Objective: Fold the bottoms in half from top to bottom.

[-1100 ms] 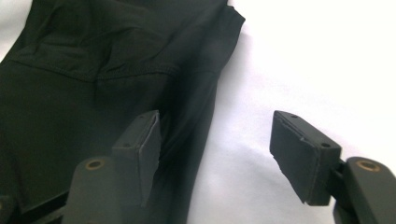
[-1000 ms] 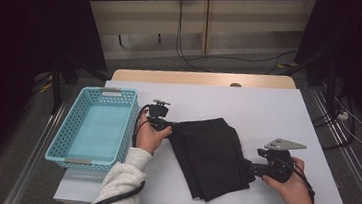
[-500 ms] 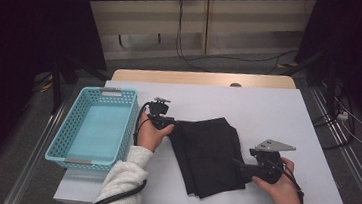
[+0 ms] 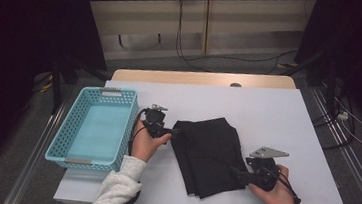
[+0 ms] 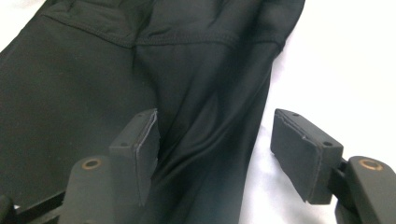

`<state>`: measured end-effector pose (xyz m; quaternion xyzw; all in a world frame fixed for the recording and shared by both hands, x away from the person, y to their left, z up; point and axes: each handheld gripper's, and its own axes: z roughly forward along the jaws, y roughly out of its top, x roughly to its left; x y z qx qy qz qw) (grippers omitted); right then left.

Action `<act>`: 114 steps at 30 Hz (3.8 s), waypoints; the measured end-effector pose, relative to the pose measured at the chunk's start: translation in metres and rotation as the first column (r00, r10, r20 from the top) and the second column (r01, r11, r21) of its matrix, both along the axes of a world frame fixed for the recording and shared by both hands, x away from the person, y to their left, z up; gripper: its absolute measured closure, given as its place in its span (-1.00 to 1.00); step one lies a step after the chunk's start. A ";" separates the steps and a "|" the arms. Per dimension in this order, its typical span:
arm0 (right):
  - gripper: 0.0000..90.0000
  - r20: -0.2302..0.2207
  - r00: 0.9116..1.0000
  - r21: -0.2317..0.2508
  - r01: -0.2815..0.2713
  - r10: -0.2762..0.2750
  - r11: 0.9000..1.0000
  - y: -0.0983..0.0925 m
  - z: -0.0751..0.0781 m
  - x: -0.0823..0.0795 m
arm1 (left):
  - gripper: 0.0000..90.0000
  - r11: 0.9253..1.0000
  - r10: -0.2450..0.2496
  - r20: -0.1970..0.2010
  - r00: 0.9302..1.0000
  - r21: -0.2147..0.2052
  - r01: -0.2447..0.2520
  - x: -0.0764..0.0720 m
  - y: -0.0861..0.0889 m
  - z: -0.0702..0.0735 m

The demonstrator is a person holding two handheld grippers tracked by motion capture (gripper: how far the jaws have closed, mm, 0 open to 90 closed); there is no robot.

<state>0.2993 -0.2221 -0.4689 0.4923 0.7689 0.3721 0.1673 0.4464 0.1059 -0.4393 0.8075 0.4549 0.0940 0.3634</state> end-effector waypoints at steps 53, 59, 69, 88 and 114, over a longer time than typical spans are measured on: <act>0.78 -0.004 1.000 0.061 0.010 -0.009 0.998 0.019 0.000 -0.007 | -0.56 0.999 -0.030 -0.023 0.999 0.027 0.031 0.008 -0.018 -0.016; 0.78 0.005 1.000 0.054 0.005 -0.005 0.999 0.021 0.000 -0.008 | -0.41 0.997 -0.020 0.009 1.000 0.079 0.019 0.006 -0.023 -0.016; 0.79 0.013 1.000 0.049 -0.009 0.009 0.999 0.026 0.000 -0.009 | 0.48 0.998 -0.010 -0.099 0.995 0.059 0.016 0.010 -0.024 -0.009; 0.85 0.039 0.999 0.079 -0.026 0.023 0.996 0.027 0.008 -0.010 | 0.88 0.995 0.024 -0.288 0.957 0.100 0.005 0.028 -0.030 0.033; 0.85 0.108 0.992 0.108 -0.073 0.061 0.992 0.051 0.030 -0.011 | 0.88 0.987 0.062 -0.306 0.950 0.159 -0.013 0.039 -0.020 0.078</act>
